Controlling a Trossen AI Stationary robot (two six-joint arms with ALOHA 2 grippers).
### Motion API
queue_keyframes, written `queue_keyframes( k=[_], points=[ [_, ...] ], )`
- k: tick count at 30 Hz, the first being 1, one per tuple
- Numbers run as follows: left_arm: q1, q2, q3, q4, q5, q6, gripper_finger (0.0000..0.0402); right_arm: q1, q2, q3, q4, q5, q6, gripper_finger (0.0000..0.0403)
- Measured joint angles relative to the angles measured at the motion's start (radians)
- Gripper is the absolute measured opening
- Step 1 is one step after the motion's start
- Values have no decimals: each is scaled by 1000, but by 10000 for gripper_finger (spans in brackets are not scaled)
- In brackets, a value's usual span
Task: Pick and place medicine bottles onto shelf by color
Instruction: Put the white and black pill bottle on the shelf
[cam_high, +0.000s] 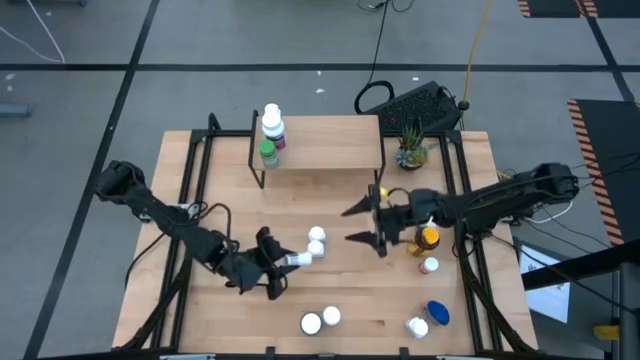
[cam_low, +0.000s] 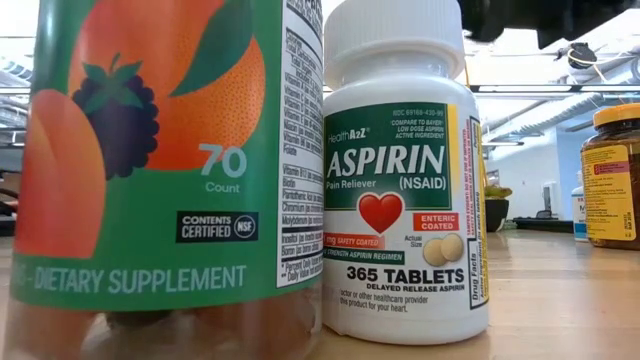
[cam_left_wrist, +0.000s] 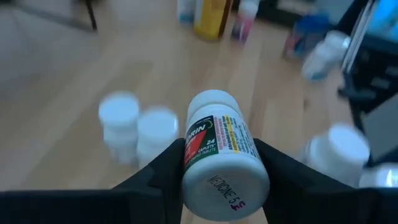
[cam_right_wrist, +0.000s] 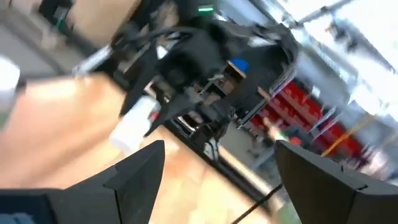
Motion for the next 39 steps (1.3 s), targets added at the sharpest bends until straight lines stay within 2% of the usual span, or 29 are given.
queue_keyframes(
  k=[3,7,14,17,22,29,39],
  points=[
    [27,0,0,100,-15,82,165,51,30,0,3,56,-149,299],
    [66,0,0,218,1,169,172,92,78,0,68,79,-251,299],
    [153,-1,0,433,147,83,160,134,191,0,263,82,-386,299],
    [170,-1,0,448,155,85,166,149,236,0,358,95,-436,299],
    [190,-1,0,456,180,94,167,156,279,0,508,188,-471,298],
    [205,-1,0,458,235,85,166,148,278,0,474,182,-447,275],
    [208,-1,0,464,237,75,162,144,278,0,468,177,-446,244]
  ],
)
